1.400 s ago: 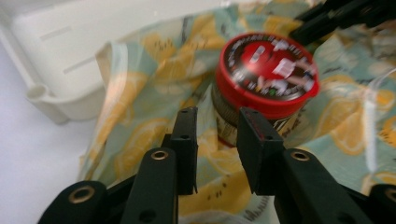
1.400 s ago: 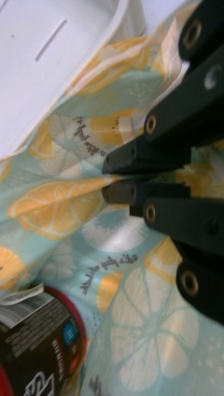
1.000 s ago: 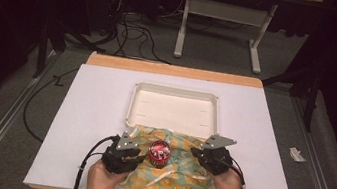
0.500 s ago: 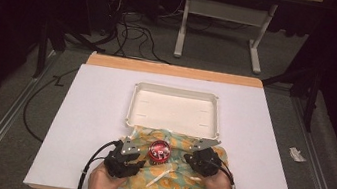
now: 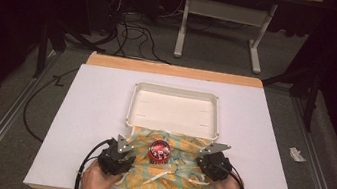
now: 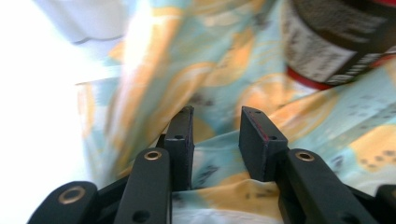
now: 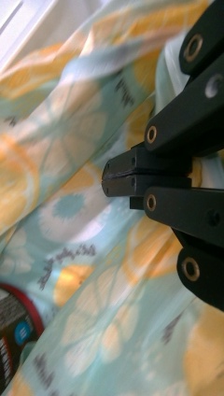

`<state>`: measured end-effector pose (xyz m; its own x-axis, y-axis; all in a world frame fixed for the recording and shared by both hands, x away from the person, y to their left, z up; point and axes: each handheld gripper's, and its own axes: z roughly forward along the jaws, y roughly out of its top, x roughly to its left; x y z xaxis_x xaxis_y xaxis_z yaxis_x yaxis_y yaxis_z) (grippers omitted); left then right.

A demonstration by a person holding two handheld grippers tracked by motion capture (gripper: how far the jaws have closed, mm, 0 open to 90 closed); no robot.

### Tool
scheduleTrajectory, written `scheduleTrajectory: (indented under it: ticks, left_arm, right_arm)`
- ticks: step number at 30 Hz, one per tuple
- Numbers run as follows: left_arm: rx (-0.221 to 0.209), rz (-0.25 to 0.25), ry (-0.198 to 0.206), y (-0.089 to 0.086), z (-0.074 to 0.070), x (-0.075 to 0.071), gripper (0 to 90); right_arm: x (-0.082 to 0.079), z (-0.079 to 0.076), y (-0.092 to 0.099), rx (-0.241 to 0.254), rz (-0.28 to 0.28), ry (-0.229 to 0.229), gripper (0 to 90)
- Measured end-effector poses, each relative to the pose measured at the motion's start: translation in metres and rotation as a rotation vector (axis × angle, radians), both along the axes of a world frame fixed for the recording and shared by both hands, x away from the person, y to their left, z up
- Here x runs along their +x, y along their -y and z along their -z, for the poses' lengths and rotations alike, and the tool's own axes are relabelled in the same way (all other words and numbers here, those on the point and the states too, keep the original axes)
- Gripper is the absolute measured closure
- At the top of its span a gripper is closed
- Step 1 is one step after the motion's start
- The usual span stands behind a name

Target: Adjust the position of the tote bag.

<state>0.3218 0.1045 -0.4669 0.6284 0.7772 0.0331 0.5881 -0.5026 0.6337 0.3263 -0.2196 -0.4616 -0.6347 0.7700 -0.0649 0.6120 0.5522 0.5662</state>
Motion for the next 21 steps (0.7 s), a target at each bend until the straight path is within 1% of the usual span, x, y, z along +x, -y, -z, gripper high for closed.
scheduleTrajectory:
  ticks: [5, 7, 8, 9, 11, 15, 19, 21]
  left_arm:
    - [-0.003, -0.041, 0.003, -0.012, 0.001, 0.005, 67.6]
    - [0.007, -0.046, 0.011, -0.014, 0.001, 0.006, 69.0]
    - [0.007, -0.049, 0.013, -0.015, 0.001, 0.007, 70.1]
    - [0.008, -0.054, 0.015, -0.016, 0.001, 0.008, 70.9]
    - [0.0, -0.062, 0.013, -0.02, 0.002, 0.011, 72.5]
    - [-0.01, -0.068, 0.016, -0.024, 0.003, 0.015, 75.3]
    - [-0.016, -0.066, 0.024, -0.028, 0.004, 0.019, 77.5]
    - [-0.024, -0.063, 0.03, -0.031, 0.004, 0.021, 79.8]
  right_arm:
    - [-0.003, 0.001, 0.009, 0.011, 0.035, 0.007, 90.0]
    - [-0.004, 0.001, 0.012, 0.009, 0.043, 0.009, 90.0]
    - [-0.004, 0.001, 0.014, -0.001, 0.042, 0.014, 90.0]
    - [-0.005, 0.001, 0.015, 0.001, 0.05, 0.016, 90.0]
    - [-0.005, 0.001, 0.019, -0.002, 0.067, 0.022, 90.0]
    - [-0.006, 0.002, 0.028, 0.024, 0.094, 0.017, 90.0]
    - [-0.006, 0.002, 0.029, 0.021, 0.104, 0.027, 90.0]
    - [-0.006, 0.003, 0.029, 0.017, 0.099, 0.037, 90.0]
